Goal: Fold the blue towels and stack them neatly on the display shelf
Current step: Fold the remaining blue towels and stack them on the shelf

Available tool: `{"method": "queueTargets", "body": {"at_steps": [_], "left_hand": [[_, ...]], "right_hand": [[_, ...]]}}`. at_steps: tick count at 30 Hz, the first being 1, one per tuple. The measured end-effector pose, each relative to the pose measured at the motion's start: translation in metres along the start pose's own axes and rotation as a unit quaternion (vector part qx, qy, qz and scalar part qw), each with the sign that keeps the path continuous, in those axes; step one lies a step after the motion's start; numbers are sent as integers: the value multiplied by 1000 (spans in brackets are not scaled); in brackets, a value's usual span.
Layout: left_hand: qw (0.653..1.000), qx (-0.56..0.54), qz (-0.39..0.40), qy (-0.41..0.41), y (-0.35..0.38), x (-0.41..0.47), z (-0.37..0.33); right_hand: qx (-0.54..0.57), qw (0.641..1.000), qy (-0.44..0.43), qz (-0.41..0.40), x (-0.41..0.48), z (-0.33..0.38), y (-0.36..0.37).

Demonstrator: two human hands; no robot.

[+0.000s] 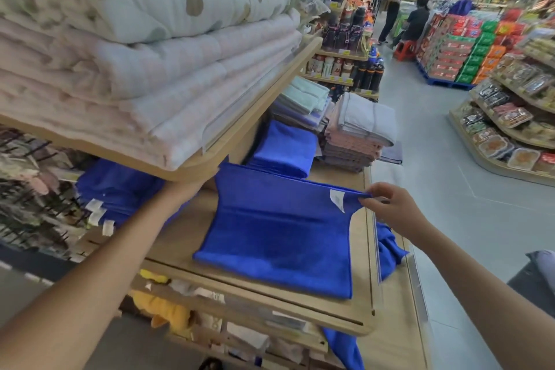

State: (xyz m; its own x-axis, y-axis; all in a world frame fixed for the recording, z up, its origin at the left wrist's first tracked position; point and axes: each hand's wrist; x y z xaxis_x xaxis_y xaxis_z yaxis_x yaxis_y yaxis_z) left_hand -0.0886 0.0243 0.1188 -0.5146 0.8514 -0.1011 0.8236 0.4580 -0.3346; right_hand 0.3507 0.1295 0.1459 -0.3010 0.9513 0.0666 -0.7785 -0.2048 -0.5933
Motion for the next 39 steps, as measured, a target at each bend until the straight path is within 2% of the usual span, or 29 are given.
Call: {"method": "queueTargets", "body": {"at_steps": [1, 3, 7, 10, 13, 15, 19, 24, 29, 33, 36, 39], "left_hand": [[998, 30, 1, 63, -3, -16, -2], [984, 128, 19, 119, -10, -48, 11], [958, 254, 108, 75, -18, -89, 63], [944, 305, 115, 57, -9, -105, 85], [934, 336, 64, 107, 9, -105, 94], [917, 363, 54, 155, 28, -102, 93], [883, 408, 96, 213, 76, -90, 79], [827, 491, 167, 219, 125, -78, 71], [794, 539, 185, 212, 137, -60, 85], [793, 539, 175, 223, 139, -57, 98], [799, 528, 174, 231, 139, -57, 101], [800, 523, 175, 234, 139, -56, 103]], "right_hand": [[-29, 999, -23, 11, -16, -5, 2], [-117, 988, -68, 70, -50, -17, 9], [-301, 920, -85, 238, -105, -40, 29], [-311, 923, -53, 220, -116, -48, 42], [-269, 954, -3, 128, -109, -48, 58], [-251, 962, 53, 93, -99, -47, 71], [-238, 952, 172, 82, -74, -44, 99], [-191, 954, 230, -24, -61, -41, 120], [-104, 947, 305, -16, -49, -33, 119], [-2, 931, 364, -20, -39, -25, 113], [133, 894, 427, -17, -42, -18, 105], [201, 866, 459, 6, -46, -10, 96]]}}
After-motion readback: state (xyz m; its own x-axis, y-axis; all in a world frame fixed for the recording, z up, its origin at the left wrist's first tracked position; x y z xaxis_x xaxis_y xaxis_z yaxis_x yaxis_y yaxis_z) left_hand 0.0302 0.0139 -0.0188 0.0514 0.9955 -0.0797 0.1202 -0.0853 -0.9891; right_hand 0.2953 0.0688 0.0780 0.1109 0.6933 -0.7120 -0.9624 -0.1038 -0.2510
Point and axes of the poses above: each hand's wrist, its own x-axis towards the middle knuckle, its own y-axis out of the palm, z = x × y, and after that the axes turned 3 degrees about -y, right-handed
